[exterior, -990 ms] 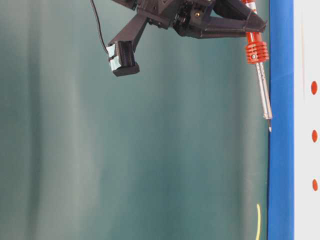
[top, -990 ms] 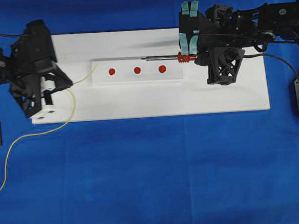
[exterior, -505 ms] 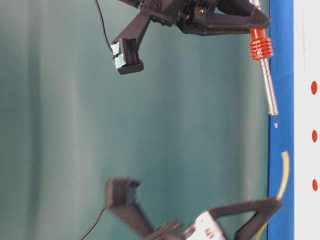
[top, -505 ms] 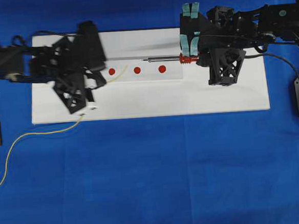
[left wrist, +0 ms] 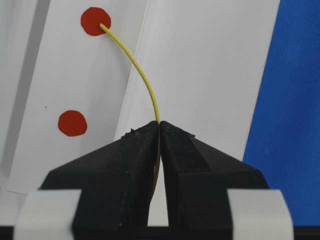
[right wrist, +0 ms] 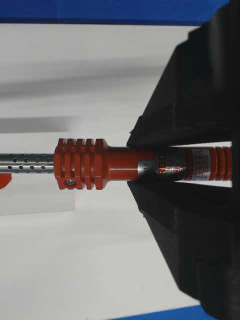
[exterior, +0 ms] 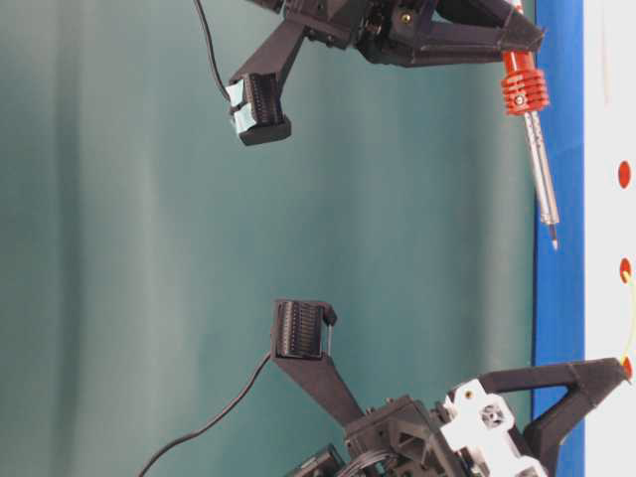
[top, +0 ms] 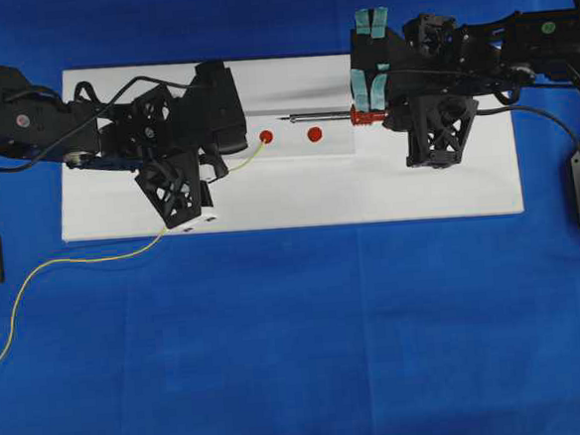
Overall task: Touch the tip of the soldering iron to the tip of the solder at the mark.
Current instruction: 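Bring the wire tip and iron tip together at the middle red dot, then hold the iron tip against the wire tip at the middle red dot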
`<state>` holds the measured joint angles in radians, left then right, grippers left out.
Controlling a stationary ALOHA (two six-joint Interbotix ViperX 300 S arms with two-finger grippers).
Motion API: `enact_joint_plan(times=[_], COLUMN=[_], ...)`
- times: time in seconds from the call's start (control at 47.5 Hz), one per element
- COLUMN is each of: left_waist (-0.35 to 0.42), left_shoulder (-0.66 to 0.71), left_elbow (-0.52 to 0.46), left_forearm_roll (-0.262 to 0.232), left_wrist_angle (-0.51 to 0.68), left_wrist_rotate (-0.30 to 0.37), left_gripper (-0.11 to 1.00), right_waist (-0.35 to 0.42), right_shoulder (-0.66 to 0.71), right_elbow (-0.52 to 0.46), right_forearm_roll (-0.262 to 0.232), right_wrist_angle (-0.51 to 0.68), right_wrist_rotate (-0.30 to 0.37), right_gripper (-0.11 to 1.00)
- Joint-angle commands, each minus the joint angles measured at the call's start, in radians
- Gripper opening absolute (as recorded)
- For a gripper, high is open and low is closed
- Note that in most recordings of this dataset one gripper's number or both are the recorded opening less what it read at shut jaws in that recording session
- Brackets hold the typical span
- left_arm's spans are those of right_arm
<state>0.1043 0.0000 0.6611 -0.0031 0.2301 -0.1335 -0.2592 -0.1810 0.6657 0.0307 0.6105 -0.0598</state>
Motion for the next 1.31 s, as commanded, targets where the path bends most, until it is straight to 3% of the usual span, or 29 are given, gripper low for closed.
enact_joint_plan(times=[0.0, 0.695, 1.284], left_waist=[-0.003, 0.003, 0.003], left_shoulder=[-0.014, -0.009, -0.009], left_elbow=[-0.015, -0.026, -0.028], left_forearm_roll=[0.003, 0.003, 0.003], left_wrist_angle=[-0.003, 0.003, 0.012], left_wrist_rotate=[-0.002, -0.003, -0.014], left_gripper=[0.02, 0.02, 0.02], right_waist=[-0.002, 0.028, 0.026], right_shoulder=[-0.015, 0.117, 0.135], right_elbow=[-0.009, -0.069, -0.077], right_forearm_roll=[-0.002, -0.002, -0.003], right_wrist_angle=[-0.011, -0.023, -0.021], right_wrist_rotate=[0.000, -0.002, 0.000], right_gripper=[0.06, 0.06, 0.06])
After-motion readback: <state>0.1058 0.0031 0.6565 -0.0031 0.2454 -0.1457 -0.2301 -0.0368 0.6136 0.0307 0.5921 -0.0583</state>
